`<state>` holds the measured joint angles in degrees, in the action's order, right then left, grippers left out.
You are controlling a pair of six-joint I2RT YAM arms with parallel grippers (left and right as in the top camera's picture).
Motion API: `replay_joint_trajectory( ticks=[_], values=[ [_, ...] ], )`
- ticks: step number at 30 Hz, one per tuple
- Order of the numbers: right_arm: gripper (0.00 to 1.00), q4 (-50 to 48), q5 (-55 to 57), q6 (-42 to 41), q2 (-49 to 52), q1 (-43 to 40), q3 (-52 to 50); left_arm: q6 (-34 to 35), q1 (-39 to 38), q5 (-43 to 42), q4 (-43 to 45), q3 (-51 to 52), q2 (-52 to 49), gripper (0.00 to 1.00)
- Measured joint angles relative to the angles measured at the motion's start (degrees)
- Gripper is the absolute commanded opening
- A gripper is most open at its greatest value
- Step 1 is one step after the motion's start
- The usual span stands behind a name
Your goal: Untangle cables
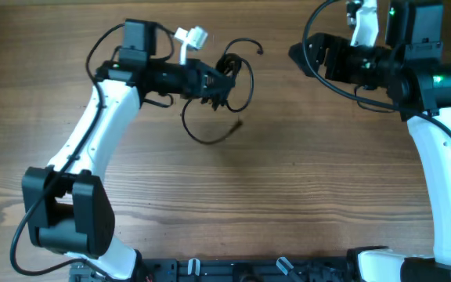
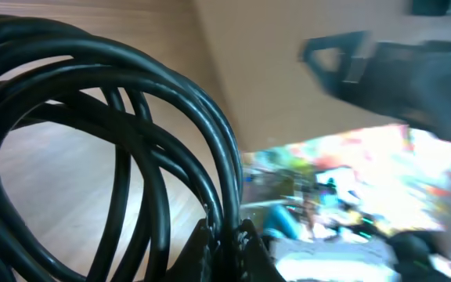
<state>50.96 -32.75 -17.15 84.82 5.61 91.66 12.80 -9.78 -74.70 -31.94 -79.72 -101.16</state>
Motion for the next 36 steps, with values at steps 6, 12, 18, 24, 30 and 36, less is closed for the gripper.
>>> replay_joint_trajectory(
  ticks=[6, 12, 18, 24, 30, 36],
  values=[
    [0.87, -0.6, -9.7, 5.8, 3.4, 6.8, 0.0, 4.5, 5.6, -12.1, 0.7, 0.0, 0.0, 0.04],
    [0.68, -5.5, -6.3, 2.1, 9.9, 15.7, 0.0, 12.0, 8.4, -13.1, 3.9, 0.0, 0.0, 0.04],
    [0.04, -8.1, -0.4, -2.2, 14.5, 18.8, 0.0, 16.7, 8.7, -13.3, 6.2, 0.0, 0.0, 0.04],
    [0.04, -4.4, 6.1, -3.2, 13.0, 14.8, 0.0, 17.6, 15.0, -8.6, 6.3, 0.0, 0.0, 0.04],
    [0.04, 5.8, 2.9, -1.7, 1.7, 5.2, 0.0, 17.0, 17.0, 3.9, 0.2, 0.0, 0.0, 0.04],
    [0.04, 10.4, 2.4, -2.0, 1.5, 3.7, 0.0, 10.3, 16.5, 14.1, -14.9, -0.3, 0.4, 0.04]
  ],
)
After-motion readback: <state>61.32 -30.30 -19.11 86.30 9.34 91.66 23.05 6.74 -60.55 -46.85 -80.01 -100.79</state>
